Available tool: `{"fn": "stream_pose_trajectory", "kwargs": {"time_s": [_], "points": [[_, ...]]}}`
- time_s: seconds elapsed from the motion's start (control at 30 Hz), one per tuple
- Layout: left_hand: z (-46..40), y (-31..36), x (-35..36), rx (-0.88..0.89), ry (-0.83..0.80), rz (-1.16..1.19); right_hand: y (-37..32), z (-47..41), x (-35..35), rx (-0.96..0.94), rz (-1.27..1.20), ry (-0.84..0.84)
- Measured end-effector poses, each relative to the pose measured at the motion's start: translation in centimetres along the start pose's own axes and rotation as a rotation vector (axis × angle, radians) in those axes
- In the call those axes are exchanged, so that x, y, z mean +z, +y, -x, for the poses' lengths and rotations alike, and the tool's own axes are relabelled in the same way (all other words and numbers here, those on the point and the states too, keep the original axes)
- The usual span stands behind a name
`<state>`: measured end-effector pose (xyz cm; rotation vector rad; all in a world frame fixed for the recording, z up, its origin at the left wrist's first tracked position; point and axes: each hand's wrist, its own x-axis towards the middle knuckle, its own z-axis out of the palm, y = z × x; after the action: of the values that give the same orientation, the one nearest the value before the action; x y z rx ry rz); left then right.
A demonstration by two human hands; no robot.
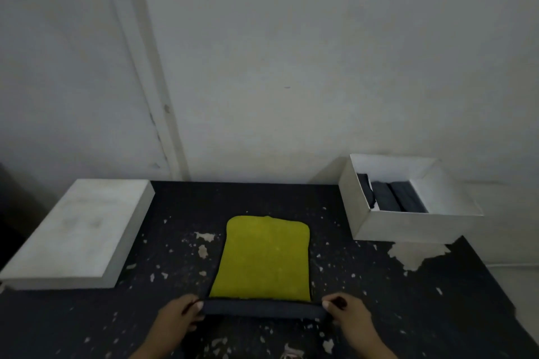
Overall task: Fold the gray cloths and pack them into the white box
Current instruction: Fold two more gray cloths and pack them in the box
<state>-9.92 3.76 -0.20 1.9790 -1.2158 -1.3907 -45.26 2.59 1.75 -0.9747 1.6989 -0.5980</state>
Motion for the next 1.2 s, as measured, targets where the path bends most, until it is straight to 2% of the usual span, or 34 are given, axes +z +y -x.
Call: {"fn": "stream_pose_trajectory", "kwargs": {"time_s": [0.3, 0.57, 0.93, 1.1, 1.2], "points": [[-1.6, 2.4, -0.9, 0.117, 0.095, -0.121, -2.5, -2.7, 0.3, -0.099, -0.015, 0.091], [-8.7, 8.4, -2.2, 0.267, 0.157, -0.261, -7.7, -10.1, -0.6, -0.145, 0.008, 0.184], [-19.5, 9.2, -0.7, 0.192, 0.145, -0.343, -8.2, -19.0, 1.0, -0.008, 0.078, 0.222], [-20.3, 8.2, 0.1, 0.221, 0.215, -0.346, -7.0, -19.5, 1.4, -0.015, 0.195, 0.333], [-19.0, 7.8, 0.9, 0.269, 0.307, -0.269, -6.5, -17.8, 2.4, -0.118, 0.287, 0.514]]}}
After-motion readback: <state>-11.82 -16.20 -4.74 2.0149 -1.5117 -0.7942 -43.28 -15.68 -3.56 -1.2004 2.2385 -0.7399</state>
